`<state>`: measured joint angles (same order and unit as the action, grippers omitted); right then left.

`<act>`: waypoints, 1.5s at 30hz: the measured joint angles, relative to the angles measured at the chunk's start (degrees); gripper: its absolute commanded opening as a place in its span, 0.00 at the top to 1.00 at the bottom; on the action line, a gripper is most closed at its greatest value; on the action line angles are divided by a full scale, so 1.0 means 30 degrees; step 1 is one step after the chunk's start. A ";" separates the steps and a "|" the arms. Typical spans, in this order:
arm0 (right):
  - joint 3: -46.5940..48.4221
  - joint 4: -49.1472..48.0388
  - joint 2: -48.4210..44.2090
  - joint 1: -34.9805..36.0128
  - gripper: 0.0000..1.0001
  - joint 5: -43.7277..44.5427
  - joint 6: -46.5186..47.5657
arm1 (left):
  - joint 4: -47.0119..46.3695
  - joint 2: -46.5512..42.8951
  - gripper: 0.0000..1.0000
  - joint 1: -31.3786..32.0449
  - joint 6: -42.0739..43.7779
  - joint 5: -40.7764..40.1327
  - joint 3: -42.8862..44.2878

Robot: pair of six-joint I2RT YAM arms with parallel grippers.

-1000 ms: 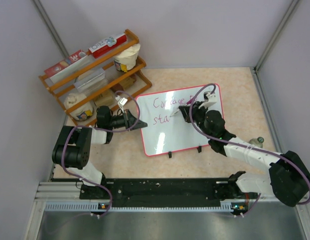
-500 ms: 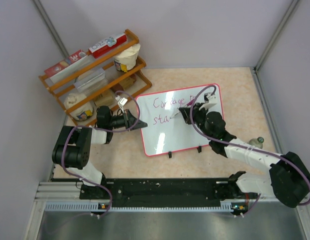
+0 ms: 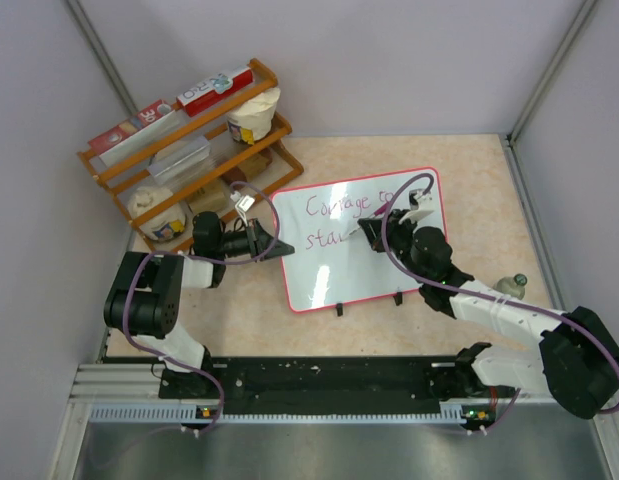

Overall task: Write a sentence on the whiteboard
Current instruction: Write with the whiteboard marker on the whiteboard.

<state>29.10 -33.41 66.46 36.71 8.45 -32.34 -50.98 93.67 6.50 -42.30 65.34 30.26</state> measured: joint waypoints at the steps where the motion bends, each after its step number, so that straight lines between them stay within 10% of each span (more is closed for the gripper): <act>1: 0.0000 0.0000 0.0000 0.0000 1.00 0.0007 -0.0022 | 0.0000 0.0000 1.00 0.0000 0.0000 0.0000 0.0000; 45: 0.0328 0.0131 -0.0015 -0.0678 1.00 0.0131 0.0022 | 0.0000 0.0000 1.00 0.0000 0.0000 -0.0007 0.0000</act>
<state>30.09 -33.01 66.41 34.68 8.84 -32.27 -50.98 93.67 6.50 -42.30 65.32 30.26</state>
